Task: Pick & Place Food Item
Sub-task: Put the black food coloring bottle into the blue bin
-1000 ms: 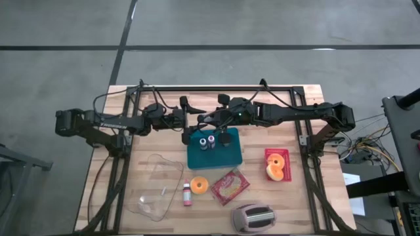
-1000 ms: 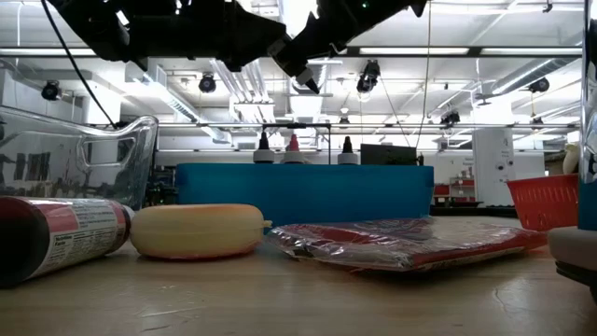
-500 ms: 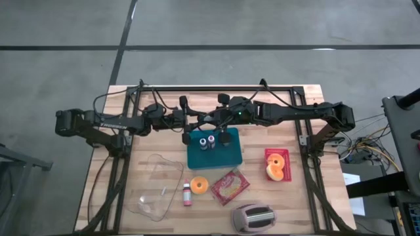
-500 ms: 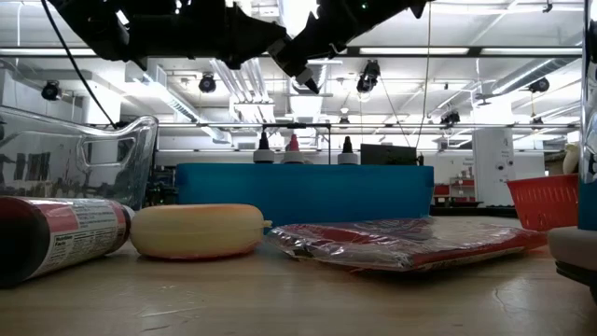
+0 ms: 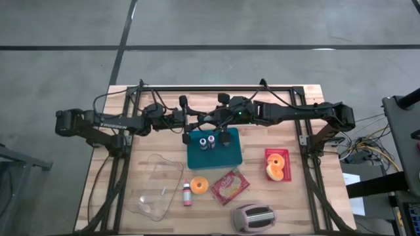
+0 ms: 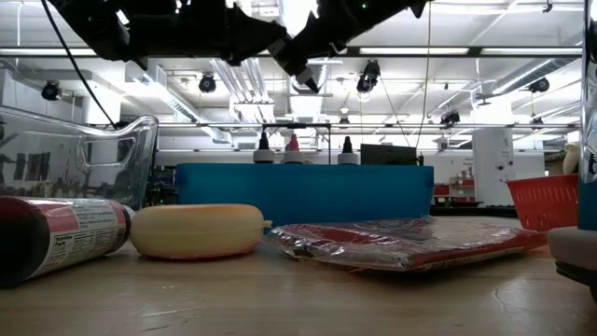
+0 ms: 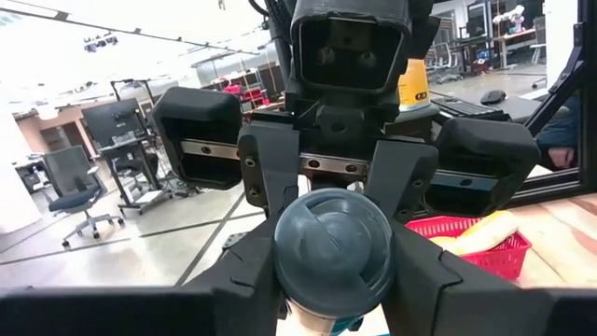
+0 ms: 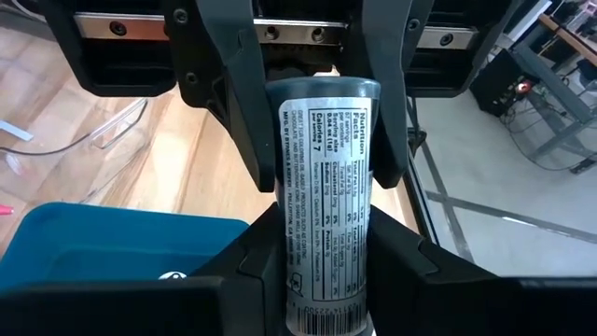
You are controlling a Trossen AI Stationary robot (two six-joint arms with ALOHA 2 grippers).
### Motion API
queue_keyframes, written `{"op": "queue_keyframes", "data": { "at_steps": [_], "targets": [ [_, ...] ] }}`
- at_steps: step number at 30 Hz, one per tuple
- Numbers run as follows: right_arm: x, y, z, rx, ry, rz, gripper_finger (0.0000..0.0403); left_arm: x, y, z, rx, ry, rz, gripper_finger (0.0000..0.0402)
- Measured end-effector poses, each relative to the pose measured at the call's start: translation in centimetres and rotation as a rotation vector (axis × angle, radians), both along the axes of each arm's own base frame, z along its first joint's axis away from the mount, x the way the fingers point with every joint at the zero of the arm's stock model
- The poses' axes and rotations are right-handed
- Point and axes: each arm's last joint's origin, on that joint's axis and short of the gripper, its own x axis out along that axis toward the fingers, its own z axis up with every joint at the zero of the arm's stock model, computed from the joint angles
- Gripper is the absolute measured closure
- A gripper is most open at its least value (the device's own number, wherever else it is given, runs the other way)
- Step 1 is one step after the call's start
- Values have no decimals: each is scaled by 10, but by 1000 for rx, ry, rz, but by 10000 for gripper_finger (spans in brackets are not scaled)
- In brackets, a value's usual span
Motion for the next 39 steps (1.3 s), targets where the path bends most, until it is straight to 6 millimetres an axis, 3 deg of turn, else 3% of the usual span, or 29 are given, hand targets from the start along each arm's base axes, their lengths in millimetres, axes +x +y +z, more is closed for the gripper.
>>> {"op": "queue_keyframes", "data": {
  "at_steps": [25,39],
  "targets": [
    [0,1,0,37,-2,-5,259,-3,-1,4,20,-12,-28,270],
    [-5,1,-9,91,88,-40,205,-11,-3,5,17,-10,-23,271]
  ]
}}
